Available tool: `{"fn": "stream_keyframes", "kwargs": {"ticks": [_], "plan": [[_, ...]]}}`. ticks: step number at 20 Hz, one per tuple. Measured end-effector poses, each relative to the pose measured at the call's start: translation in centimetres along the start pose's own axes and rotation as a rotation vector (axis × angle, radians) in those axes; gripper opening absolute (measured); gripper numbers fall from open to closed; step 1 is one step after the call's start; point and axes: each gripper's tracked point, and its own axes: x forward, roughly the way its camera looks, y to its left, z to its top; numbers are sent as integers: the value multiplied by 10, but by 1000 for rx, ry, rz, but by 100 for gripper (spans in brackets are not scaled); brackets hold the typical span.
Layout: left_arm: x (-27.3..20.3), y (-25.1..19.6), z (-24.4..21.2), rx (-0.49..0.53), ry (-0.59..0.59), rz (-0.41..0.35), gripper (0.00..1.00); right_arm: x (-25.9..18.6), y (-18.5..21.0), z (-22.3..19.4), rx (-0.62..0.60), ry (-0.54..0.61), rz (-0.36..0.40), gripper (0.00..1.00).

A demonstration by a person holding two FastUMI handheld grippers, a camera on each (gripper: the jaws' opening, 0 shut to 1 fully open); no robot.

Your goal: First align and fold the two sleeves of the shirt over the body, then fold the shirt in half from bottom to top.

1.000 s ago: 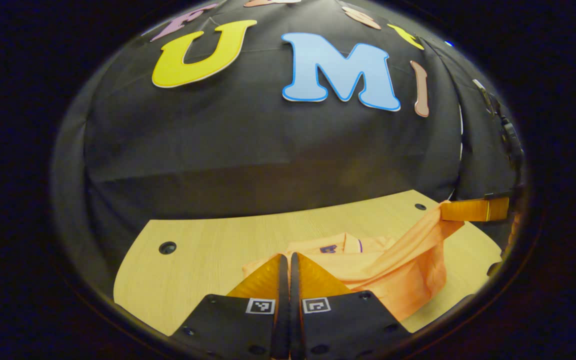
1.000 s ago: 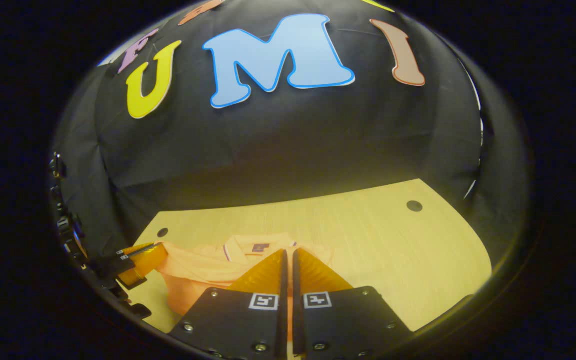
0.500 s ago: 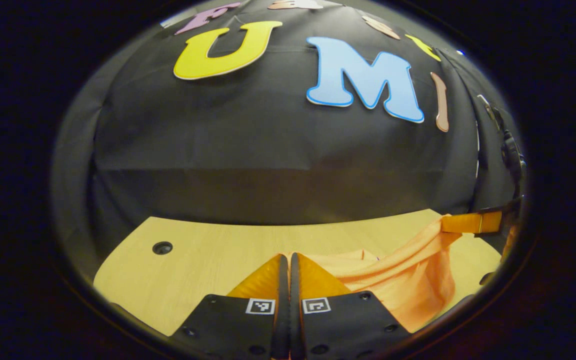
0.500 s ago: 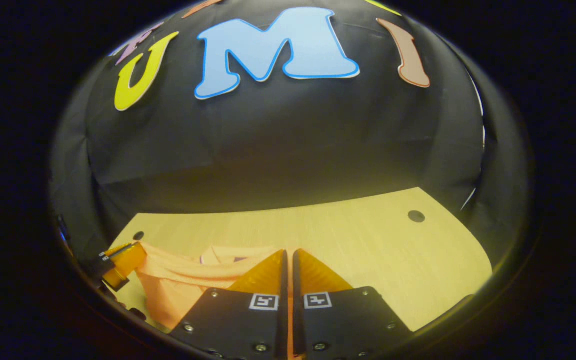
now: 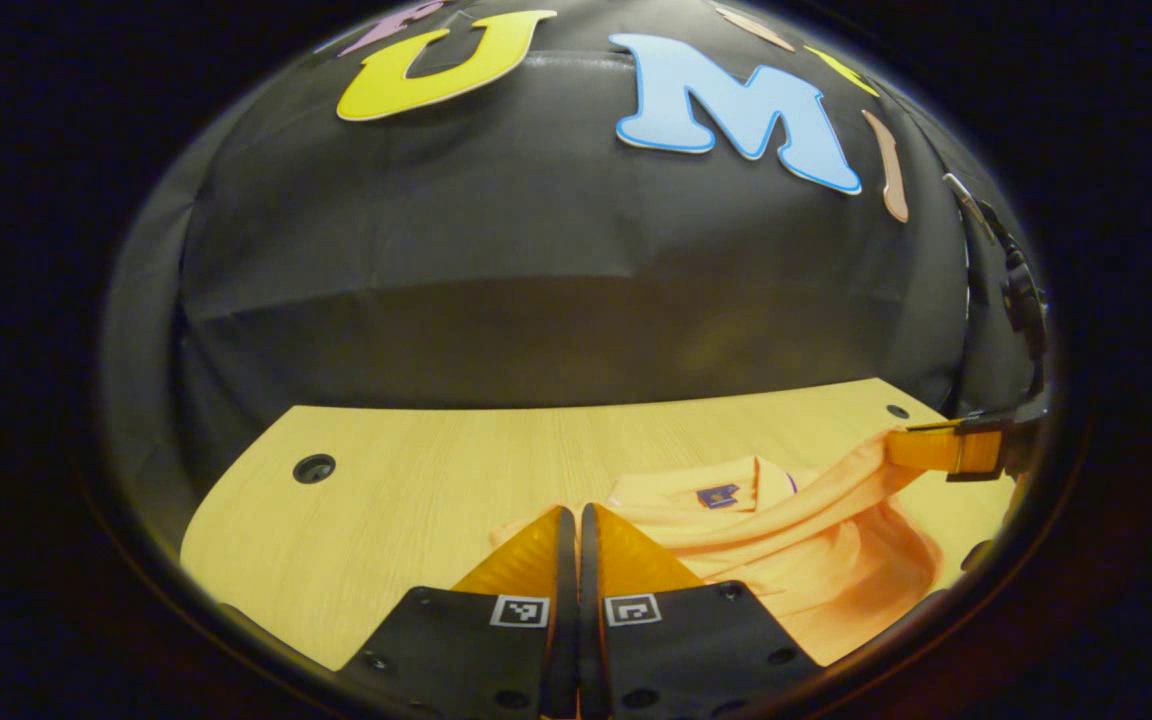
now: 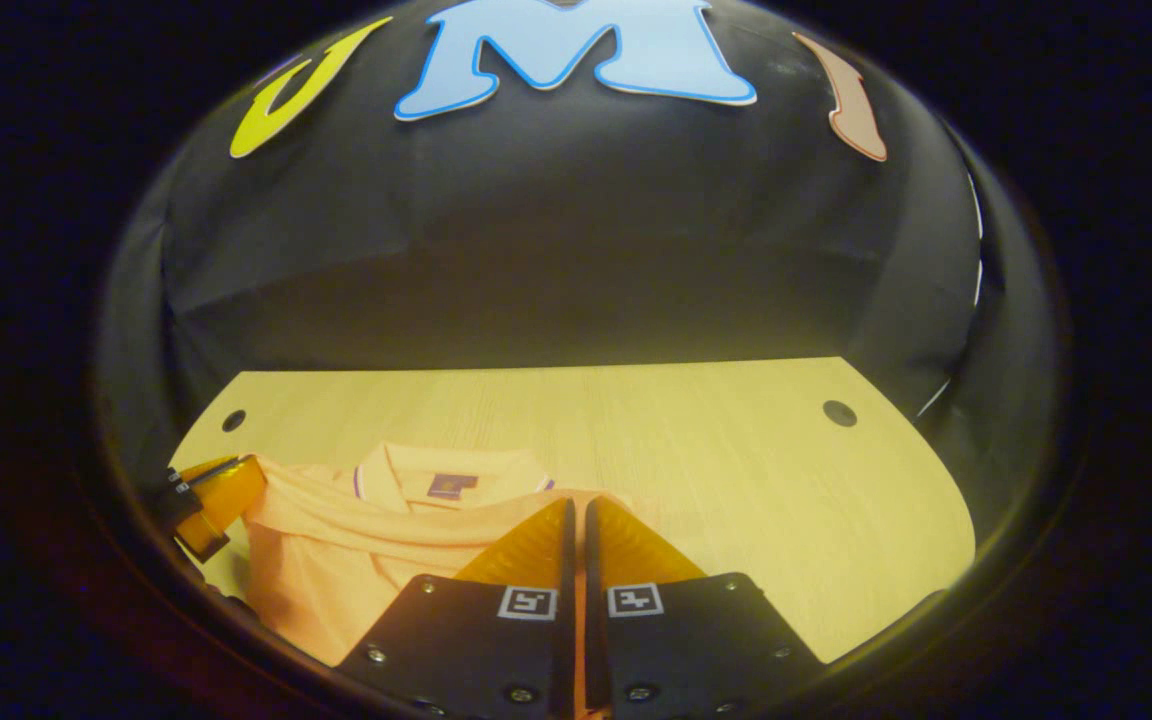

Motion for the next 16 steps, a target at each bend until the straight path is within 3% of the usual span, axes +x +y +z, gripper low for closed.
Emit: {"fn": "stream_keyframes", "kwargs": {"ticks": [8,9,10,12,13,16], "plan": [[-16,-18,-11,33,27,-27,19,-16,-8,-7,-53,7,-10,15],[-21,-20,-9,32,26,-28,23,-21,-9,-6,-54,1,-10,28],[-25,-20,-7,33,21,-20,31,-24,-10,-5,-56,-8,-8,31],[-36,-21,-3,37,7,-9,58,-35,-12,-1,-55,-25,-2,34],[-41,-22,0,38,2,-5,72,-42,-12,-1,-55,-27,1,46],[-63,-25,11,32,-20,6,76,-63,-13,4,-49,-58,23,62]]}}
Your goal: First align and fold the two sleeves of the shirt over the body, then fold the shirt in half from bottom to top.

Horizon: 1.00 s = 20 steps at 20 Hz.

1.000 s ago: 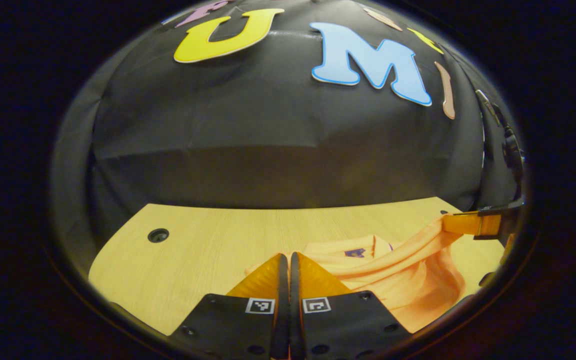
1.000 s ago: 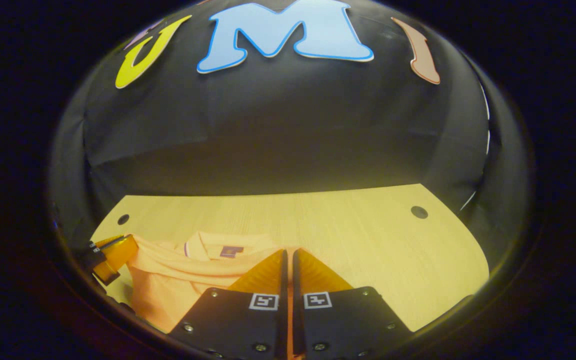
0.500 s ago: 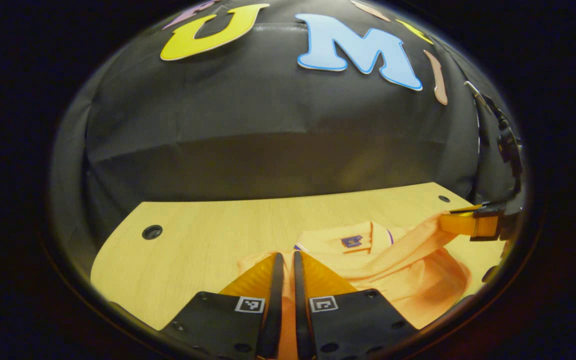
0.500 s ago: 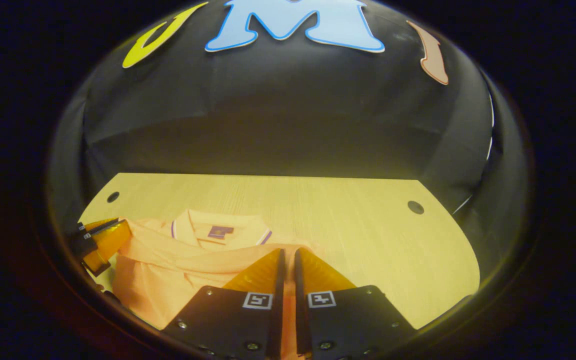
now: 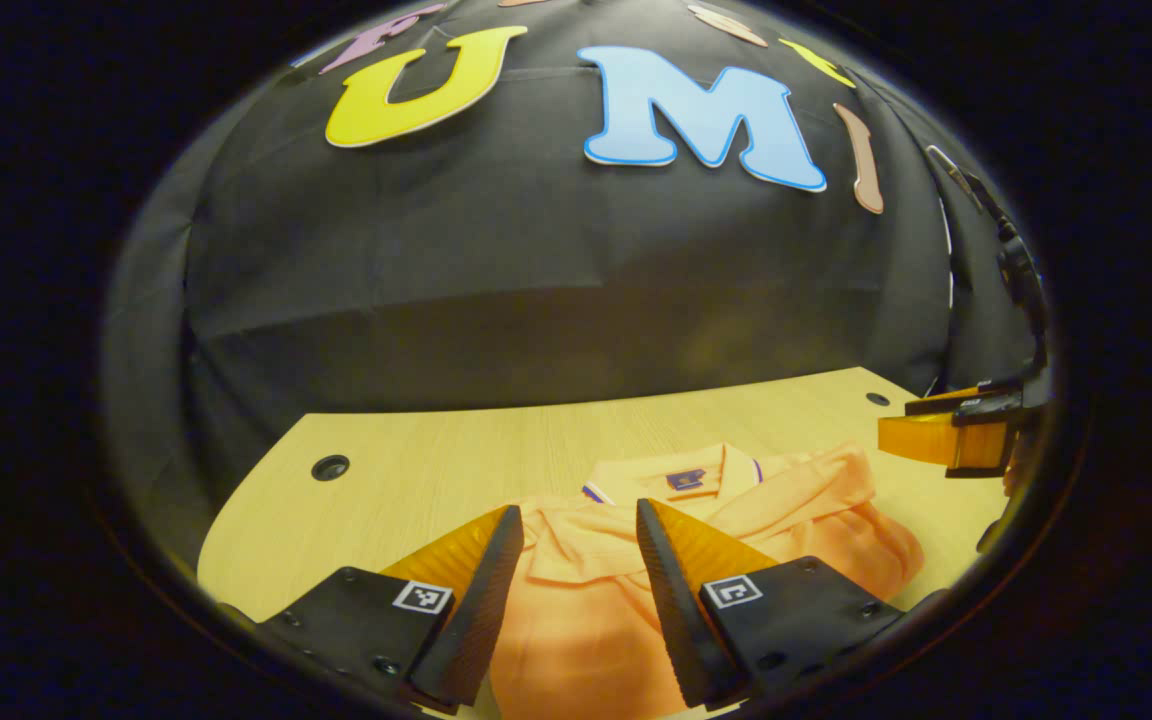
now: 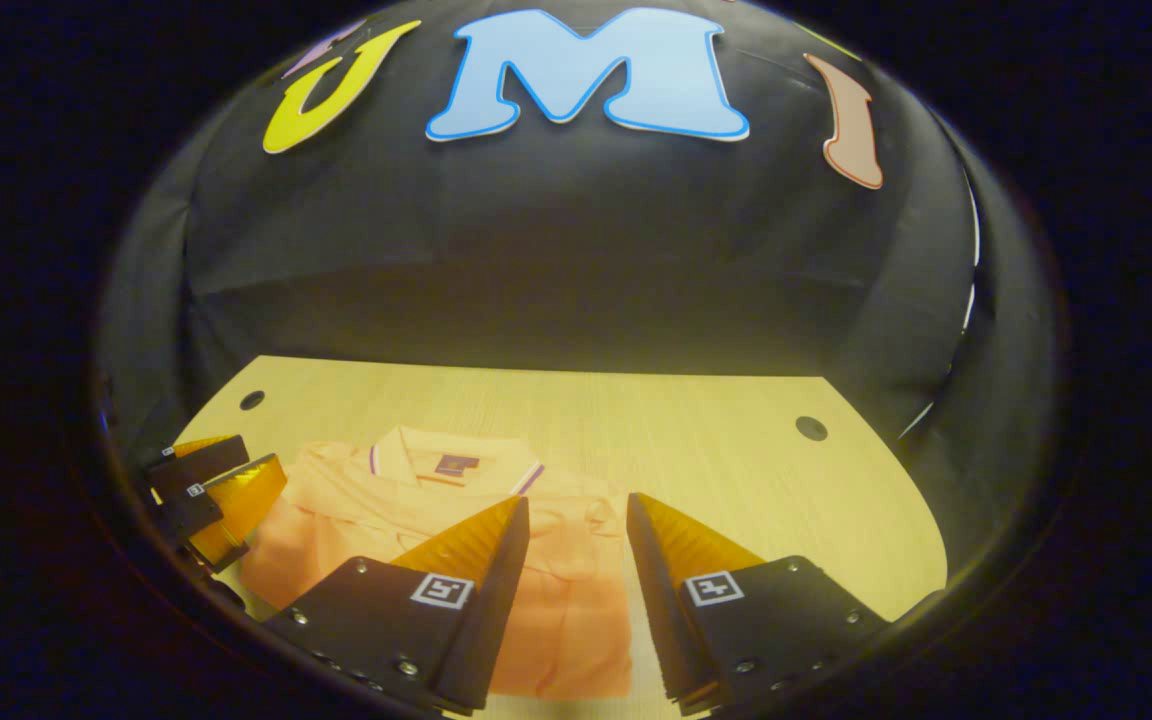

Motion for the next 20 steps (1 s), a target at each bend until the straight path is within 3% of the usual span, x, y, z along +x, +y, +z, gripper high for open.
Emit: {"fn": "stream_keyframes", "kwargs": {"ticks": [3,9,20], "plan": [[-25,-1,12,-2,-33,22,76,-28,-2,6,-11,-39,8,84],[-89,-10,37,-23,-111,66,89,-90,-11,9,6,-105,31,83],[-201,-53,60,-51,-218,154,94,-204,-48,7,-63,-237,64,84]]}}
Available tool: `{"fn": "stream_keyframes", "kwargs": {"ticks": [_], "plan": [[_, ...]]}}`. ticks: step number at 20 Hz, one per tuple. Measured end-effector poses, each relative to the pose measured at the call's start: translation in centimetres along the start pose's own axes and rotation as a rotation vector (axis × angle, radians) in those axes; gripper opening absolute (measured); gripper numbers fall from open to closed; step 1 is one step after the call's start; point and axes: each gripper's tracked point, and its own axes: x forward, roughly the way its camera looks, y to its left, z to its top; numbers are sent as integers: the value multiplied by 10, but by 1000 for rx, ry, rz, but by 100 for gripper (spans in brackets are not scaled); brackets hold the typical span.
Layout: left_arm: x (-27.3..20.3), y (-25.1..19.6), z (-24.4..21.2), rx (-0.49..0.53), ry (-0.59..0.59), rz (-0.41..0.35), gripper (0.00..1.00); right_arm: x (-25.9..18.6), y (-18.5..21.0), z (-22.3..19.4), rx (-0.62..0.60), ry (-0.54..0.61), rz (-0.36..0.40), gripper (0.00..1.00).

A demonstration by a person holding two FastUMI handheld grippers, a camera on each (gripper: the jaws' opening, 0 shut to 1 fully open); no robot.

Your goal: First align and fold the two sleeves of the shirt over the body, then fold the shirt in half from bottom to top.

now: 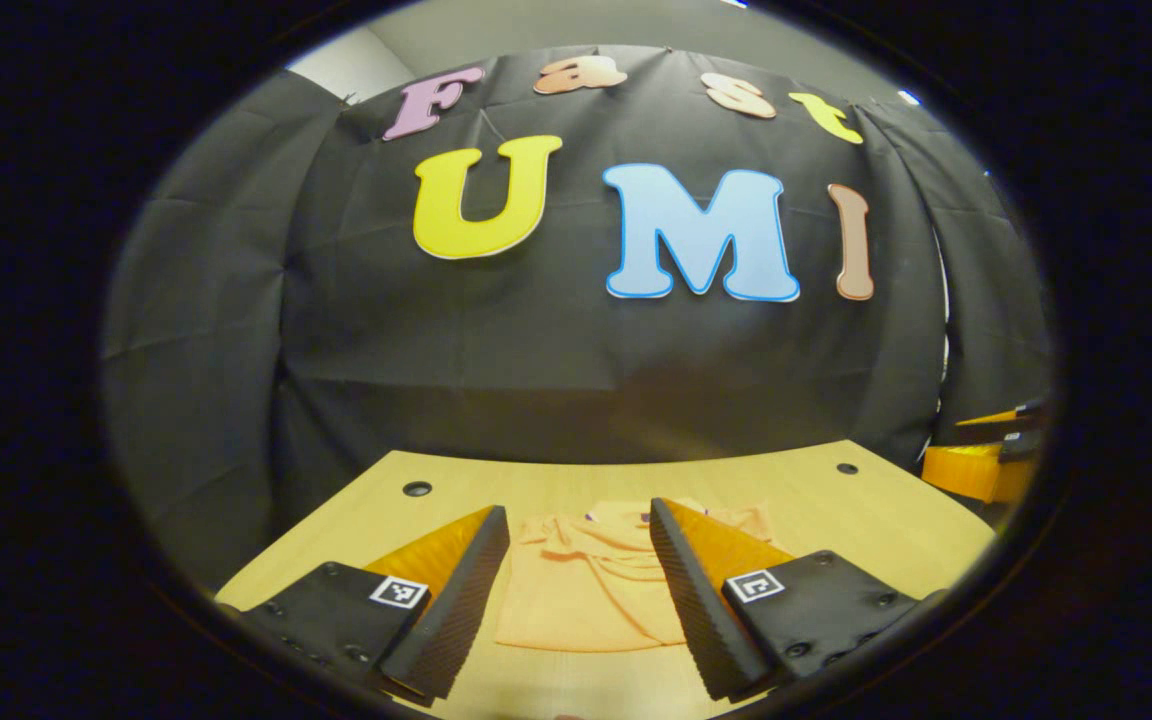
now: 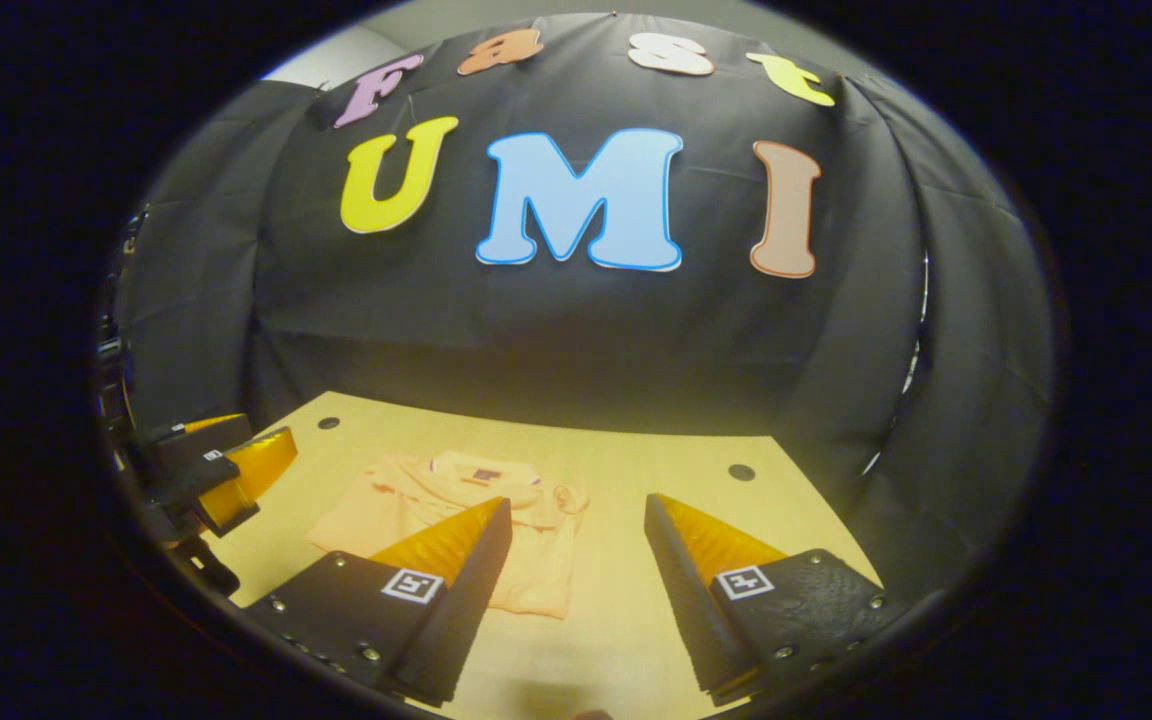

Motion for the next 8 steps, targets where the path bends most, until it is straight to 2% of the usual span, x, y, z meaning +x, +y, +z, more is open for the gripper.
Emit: {"fn": "stream_keyframes", "kwargs": {"ticks": [8], "plan": [[-62,-27,21,1,-38,-9,94,-58,-9,16,-22,-85,0,84]]}}
